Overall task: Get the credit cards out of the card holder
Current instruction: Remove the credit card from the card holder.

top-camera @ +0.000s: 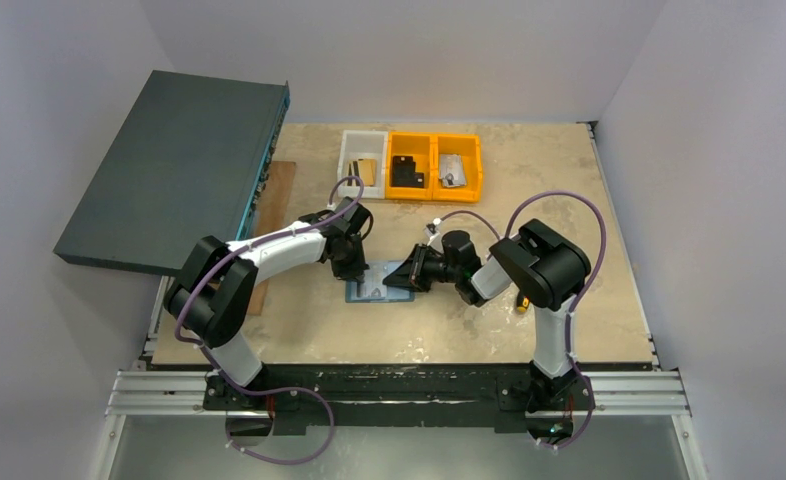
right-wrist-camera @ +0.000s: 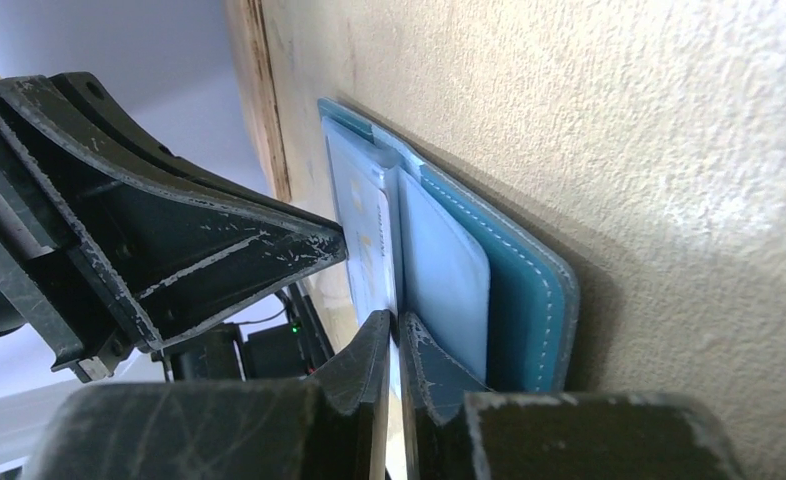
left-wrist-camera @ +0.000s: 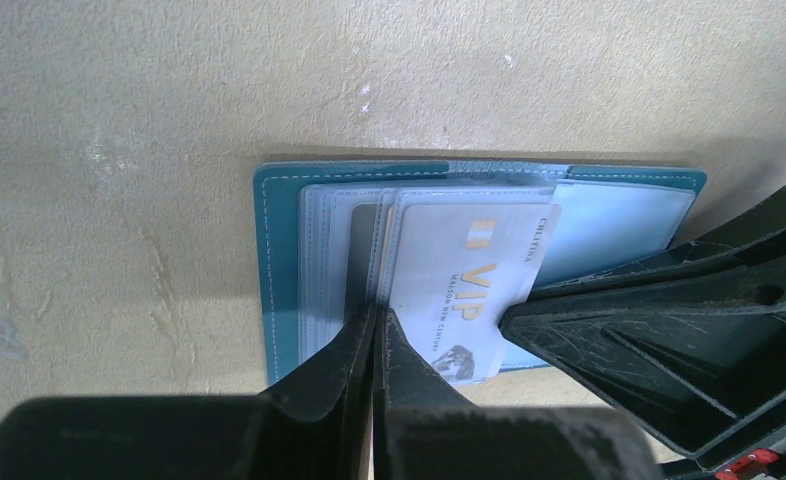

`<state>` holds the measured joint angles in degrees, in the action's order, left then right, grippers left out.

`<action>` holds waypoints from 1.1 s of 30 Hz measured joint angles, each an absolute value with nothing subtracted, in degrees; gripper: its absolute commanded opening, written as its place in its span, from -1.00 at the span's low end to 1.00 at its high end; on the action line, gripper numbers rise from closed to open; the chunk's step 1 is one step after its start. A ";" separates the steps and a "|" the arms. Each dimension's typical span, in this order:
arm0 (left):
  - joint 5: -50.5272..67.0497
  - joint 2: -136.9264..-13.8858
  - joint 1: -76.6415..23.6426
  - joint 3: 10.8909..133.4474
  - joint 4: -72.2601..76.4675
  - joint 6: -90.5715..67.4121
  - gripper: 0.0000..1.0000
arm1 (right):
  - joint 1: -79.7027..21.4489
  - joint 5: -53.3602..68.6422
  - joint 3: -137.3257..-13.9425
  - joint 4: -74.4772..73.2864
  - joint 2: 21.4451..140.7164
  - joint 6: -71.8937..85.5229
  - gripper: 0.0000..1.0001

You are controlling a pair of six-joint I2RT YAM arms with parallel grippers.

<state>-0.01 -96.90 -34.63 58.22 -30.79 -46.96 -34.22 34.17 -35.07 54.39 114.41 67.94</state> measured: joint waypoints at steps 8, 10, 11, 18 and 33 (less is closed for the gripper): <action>0.14 -97.01 -34.48 58.22 -30.79 -46.98 -1.00 | -34.13 34.00 -35.14 53.19 114.15 67.26 -1.00; 0.43 -97.06 -34.24 58.22 -30.74 -46.98 -1.00 | -33.98 33.61 -35.11 52.14 113.47 66.61 -1.00; 0.78 -97.10 -34.11 58.22 -30.63 -46.98 -1.00 | -33.87 33.47 -35.03 51.46 112.95 66.30 -1.00; 3.20 -97.41 -33.80 57.84 -28.69 -47.44 -1.00 | -31.68 32.99 -33.23 50.09 111.24 64.88 -1.00; 4.32 -97.71 -33.50 57.84 -28.32 -47.44 -1.00 | -31.20 33.65 -33.23 51.44 111.46 64.88 -0.66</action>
